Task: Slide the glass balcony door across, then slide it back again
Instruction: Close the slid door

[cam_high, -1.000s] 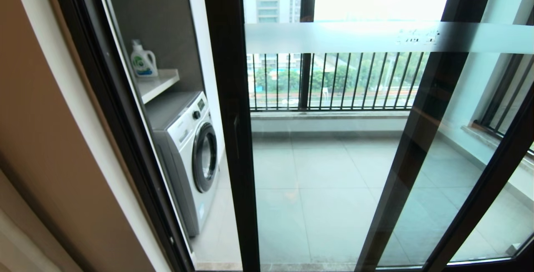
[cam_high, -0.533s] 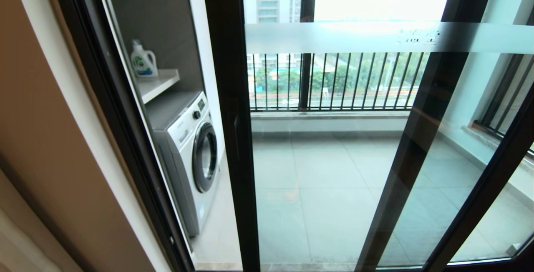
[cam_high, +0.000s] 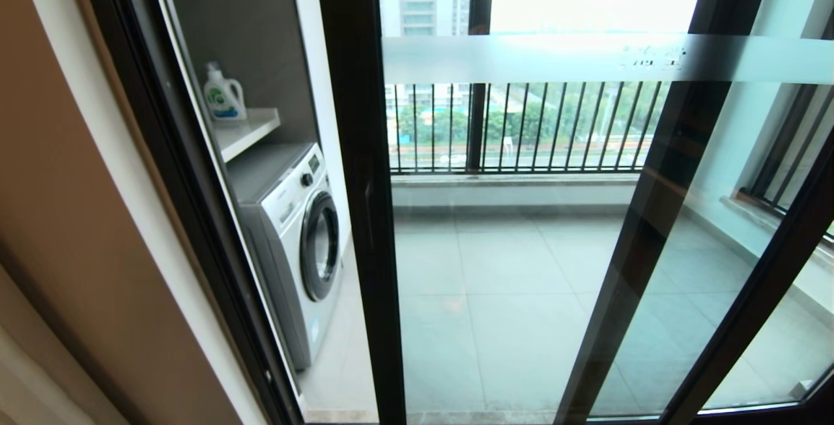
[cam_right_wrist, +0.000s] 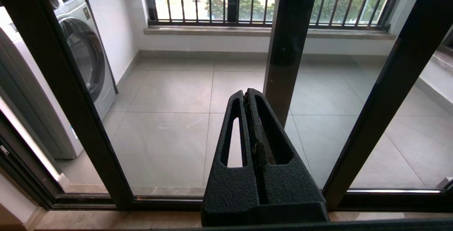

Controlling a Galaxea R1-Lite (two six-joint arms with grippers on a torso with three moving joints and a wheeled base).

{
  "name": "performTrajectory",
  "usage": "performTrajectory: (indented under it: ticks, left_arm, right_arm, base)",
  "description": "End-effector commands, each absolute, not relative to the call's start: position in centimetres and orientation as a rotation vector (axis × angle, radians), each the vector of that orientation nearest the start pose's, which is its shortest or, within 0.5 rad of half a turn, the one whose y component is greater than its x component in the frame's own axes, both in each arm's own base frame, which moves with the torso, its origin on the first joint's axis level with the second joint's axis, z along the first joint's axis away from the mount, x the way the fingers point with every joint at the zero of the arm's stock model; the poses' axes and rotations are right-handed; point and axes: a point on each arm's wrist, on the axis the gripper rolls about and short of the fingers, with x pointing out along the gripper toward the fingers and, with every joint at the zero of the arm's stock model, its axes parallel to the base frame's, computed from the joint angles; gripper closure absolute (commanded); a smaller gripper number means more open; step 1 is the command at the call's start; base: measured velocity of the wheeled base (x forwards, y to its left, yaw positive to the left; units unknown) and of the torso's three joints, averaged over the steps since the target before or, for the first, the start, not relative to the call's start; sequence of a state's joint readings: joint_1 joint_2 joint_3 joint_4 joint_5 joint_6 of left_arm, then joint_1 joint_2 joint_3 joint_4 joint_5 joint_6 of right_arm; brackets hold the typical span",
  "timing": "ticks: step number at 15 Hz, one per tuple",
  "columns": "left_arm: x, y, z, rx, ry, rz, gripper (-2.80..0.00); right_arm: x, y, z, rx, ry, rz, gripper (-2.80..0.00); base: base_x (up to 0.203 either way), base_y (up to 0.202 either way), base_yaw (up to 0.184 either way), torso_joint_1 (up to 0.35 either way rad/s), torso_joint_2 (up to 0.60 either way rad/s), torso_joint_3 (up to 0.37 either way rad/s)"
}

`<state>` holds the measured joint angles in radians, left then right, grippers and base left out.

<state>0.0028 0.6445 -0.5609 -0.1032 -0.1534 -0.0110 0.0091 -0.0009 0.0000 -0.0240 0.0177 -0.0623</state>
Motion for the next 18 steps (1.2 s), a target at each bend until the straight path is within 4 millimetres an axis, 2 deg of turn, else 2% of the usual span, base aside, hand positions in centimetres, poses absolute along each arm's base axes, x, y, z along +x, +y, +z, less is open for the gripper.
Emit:
performTrajectory:
  ticks: [1,4,7,12,13,15,18]
  left_arm:
    - [12.5,-0.4,24.6,-0.026,0.121,-0.165,0.00]
    - [18.6,-1.5,23.3,-0.028,0.163,-0.209,0.00]
    - [22.8,-3.7,21.8,-0.019,0.156,-0.280,0.00]
    - [29.7,-9.1,18.3,0.001,0.121,-0.219,0.00]
    - [30.6,-10.7,17.8,-0.001,0.093,-0.202,0.00]
    - [31.3,-13.7,17.3,-0.021,0.067,-0.213,0.00]
    - [32.5,-16.4,16.5,-0.045,0.068,-0.216,0.00]
  right_arm:
    - [-2.2,0.0,7.5,-0.063,-0.013,0.027,0.00]
    - [-2.2,0.0,7.5,-0.063,-0.013,0.027,0.00]
    - [-2.2,0.0,7.5,-0.063,-0.013,0.027,0.00]
    - [-2.2,0.0,7.5,-0.063,-0.013,0.027,0.00]
    - [-2.2,0.0,7.5,-0.063,-0.013,0.027,0.00]
    - [-2.2,0.0,7.5,-0.063,-0.013,0.027,0.00]
    - [-2.2,0.0,7.5,-0.063,-0.013,0.027,0.00]
  base:
    - [0.000,0.000,0.000,0.000,0.00,0.000]
    - [0.000,0.000,0.000,0.000,0.00,0.000]
    - [0.000,0.000,0.000,0.000,0.00,0.000]
    - [0.000,0.000,0.000,0.000,0.00,0.000]
    - [0.000,0.000,0.000,0.000,0.00,0.000]
    - [0.000,0.000,0.000,0.000,0.00,0.000]
    - [0.000,0.000,0.000,0.000,0.00,0.000]
